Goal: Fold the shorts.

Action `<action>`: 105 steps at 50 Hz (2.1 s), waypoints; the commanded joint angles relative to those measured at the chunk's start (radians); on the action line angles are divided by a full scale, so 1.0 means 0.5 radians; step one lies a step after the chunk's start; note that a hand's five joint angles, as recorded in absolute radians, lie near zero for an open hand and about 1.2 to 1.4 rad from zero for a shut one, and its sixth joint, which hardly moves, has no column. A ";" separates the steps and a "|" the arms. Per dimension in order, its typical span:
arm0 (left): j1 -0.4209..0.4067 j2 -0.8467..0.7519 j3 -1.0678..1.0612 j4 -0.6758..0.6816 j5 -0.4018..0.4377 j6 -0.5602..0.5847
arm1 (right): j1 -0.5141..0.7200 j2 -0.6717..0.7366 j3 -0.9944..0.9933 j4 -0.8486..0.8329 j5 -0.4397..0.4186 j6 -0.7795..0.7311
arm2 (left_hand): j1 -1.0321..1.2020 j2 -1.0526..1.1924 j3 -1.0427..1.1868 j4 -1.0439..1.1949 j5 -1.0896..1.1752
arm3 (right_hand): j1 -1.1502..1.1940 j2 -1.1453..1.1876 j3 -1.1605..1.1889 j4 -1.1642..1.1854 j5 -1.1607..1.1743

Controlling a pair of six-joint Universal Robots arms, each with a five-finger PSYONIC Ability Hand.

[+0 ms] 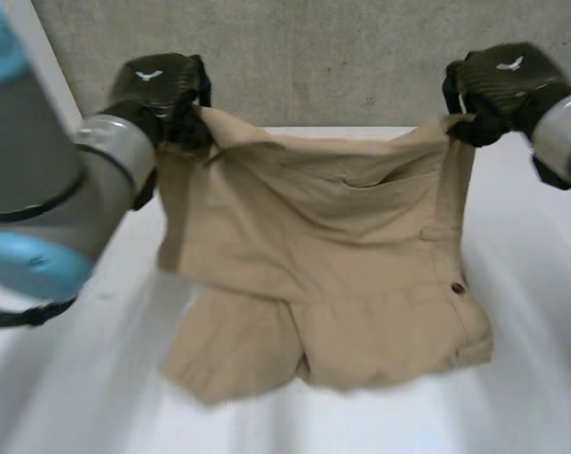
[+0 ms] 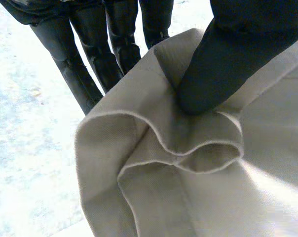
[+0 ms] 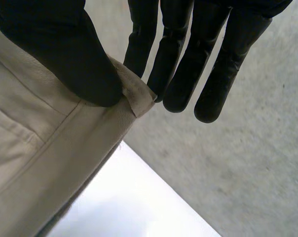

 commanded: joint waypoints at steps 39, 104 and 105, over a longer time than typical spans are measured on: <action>-0.399 0.368 -1.315 0.226 0.080 0.033 | -0.166 -0.195 1.193 -0.099 -0.210 -0.318 | -1.289 -1.431 -1.408 -1.450 -1.316 | -0.346 -0.798 -0.798 -0.821 -0.764; -0.181 -0.083 -1.364 0.619 -0.270 -0.191 | -0.403 0.100 1.561 -0.820 -0.425 -0.434 | -0.004 -0.146 -0.123 -0.165 -0.031 | 0.885 0.433 0.433 0.410 0.468; -0.181 -0.083 -1.364 0.622 -0.270 -0.185 | -0.403 0.103 1.561 -0.823 -0.422 -0.434 | 0.078 -0.064 -0.041 -0.083 0.051 | 0.885 0.433 0.433 0.410 0.468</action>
